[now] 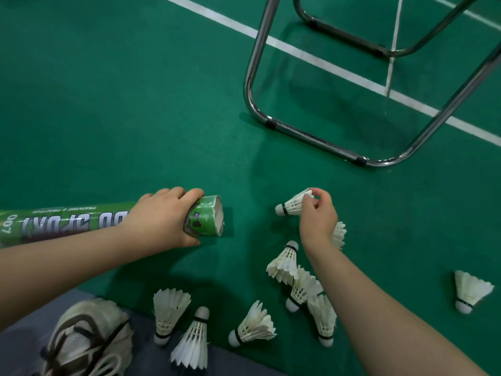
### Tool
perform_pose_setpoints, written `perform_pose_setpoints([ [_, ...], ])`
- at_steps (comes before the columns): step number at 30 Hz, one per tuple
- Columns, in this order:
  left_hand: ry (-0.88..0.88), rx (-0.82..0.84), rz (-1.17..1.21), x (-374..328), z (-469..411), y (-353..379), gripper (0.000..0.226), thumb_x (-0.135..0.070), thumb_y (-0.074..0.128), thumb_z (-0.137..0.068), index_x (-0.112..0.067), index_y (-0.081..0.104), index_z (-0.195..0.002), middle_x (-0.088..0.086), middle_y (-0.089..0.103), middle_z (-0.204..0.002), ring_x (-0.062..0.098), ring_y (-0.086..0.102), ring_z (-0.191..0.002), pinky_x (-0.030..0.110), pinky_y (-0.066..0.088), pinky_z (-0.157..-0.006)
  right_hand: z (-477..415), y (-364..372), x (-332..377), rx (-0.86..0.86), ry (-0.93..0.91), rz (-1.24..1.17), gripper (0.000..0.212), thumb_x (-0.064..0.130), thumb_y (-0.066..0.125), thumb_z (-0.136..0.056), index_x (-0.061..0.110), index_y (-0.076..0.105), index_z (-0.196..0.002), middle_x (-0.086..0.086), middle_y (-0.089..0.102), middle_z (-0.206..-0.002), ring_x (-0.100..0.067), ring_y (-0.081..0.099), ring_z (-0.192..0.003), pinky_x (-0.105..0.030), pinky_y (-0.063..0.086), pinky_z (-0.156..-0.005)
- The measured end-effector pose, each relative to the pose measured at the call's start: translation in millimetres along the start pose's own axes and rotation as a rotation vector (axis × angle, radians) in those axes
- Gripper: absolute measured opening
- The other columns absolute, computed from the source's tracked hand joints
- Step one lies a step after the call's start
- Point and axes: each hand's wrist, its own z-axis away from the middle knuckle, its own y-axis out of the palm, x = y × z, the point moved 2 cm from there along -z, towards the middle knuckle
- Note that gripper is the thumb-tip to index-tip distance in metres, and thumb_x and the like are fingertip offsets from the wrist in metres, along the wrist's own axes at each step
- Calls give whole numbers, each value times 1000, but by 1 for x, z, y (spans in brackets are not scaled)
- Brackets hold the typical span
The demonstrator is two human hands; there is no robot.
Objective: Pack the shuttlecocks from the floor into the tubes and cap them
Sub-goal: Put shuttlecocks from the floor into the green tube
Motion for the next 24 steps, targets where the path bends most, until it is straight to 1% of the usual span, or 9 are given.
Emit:
perform_pose_setpoints([
  [2,-7,8,-5,2,1,2,86,-63,68,-63,-32,29,-134,-3,52,-116,20,50,-108,34,42,-88,17,6,10,-9,-45,-119,16,20,45,-94,20,57,-103,7,53,-72,-8,43,-56,-24,36,-51],
  [6,-17,17,-1,1,1,1,85,-63,68,-63,-31,30,-132,-2,52,-113,21,50,-106,34,42,-85,63,24,32,15,-161,-280,9,17,50,-94,23,57,-94,13,53,-71,2,47,-58,-15,37,-56],
  [9,-13,-7,23,-7,0,-2,85,-63,69,-61,-30,33,-130,-1,53,-110,23,51,-104,35,43,-82,93,35,45,42,-212,-325,12,16,52,-93,27,55,-89,13,50,-67,3,48,-59,-14,36,-56],
  [12,-3,-28,29,-14,2,-4,83,-61,68,-60,-29,34,-128,0,53,-108,24,52,-102,35,45,-82,113,41,48,164,-207,-348,21,17,51,-94,32,53,-80,14,57,-73,7,52,-67,-10,39,-62],
  [16,12,-27,23,-17,9,-6,80,-61,67,-61,-29,34,-126,-1,53,-107,23,52,-101,35,44,-80,126,43,41,355,-109,-433,27,35,46,-92,24,59,-72,11,58,-71,-2,50,-68,-24,41,-67],
  [18,27,-14,18,-18,13,-7,81,-61,67,-62,-28,33,-127,0,52,-108,23,52,-102,35,43,-81,124,41,40,489,-96,-465,27,39,49,-84,21,65,-70,7,61,-73,-6,52,-72,-25,43,-69],
  [20,46,15,13,-21,18,-6,81,-62,67,-63,-27,33,-127,1,52,-108,24,51,-102,36,43,-81,124,40,43,749,-92,-420,24,36,53,-75,18,68,-81,2,63,-82,-7,54,-78,-22,44,-74],
  [22,78,42,4,-24,25,-5,79,-61,66,-64,-26,34,-126,1,51,-107,24,51,-102,36,42,-81,127,40,48,1037,-27,-350,34,28,57,-69,10,65,-97,-5,63,-93,-12,56,-87,-24,45,-83],
  [24,126,60,-4,-27,35,-4,78,-62,66,-65,-25,35,-126,2,51,-106,24,51,-101,36,41,-81,133,39,52,1233,64,-270,36,23,60,-66,13,62,-101,-5,64,-95,-13,59,-89,-26,46,-88],
])
